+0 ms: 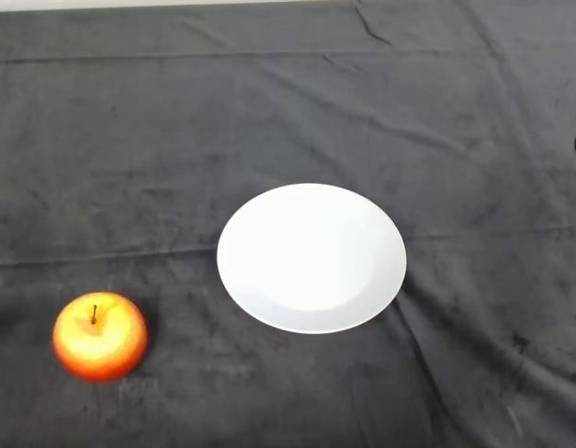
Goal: Move the apple to the plate
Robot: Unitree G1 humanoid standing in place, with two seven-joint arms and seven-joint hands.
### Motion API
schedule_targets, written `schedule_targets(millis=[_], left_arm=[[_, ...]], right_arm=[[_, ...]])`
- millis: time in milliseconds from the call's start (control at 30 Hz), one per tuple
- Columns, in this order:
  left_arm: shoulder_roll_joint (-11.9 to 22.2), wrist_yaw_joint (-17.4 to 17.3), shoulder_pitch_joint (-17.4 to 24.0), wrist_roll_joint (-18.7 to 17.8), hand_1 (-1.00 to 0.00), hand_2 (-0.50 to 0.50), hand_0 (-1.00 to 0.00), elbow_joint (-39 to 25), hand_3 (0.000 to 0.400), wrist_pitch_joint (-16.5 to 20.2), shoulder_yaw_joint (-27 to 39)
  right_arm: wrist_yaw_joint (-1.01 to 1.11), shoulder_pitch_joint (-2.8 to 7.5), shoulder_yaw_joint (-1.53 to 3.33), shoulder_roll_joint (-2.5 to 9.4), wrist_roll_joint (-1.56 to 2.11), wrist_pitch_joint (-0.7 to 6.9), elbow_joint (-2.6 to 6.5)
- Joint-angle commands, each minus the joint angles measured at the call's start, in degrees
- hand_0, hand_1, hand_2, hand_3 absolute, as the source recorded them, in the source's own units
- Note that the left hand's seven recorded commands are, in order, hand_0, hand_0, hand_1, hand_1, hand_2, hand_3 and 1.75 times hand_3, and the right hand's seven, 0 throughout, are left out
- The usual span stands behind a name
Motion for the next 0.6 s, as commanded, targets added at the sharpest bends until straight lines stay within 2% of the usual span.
schedule_targets(millis=[33, 367, 600], left_arm=[[0.4, -1.9, -2.2, -0.9, 0.0, 0.0, 0.0, -2.5, 0.0, -1.2, -0.7], [-0.6, -8.3, -3.8, 0.2, 0.0, 0.0, 0.0, -2.2, 0.0, -1.1, -3.5], [-2.1, -8.7, -5.3, 2.5, 0.0, 0.0, 0.0, -3.7, 0.0, 0.1, -6.4]], right_arm=[[-0.09, -1.06, -0.58, -1.41, 0.65, -0.13, -0.35], [-0.06, -1.1, -0.61, -1.45, 0.66, -0.14, -0.25], [-0.04, -1.11, -0.62, -1.46, 0.67, -0.15, -0.21]])
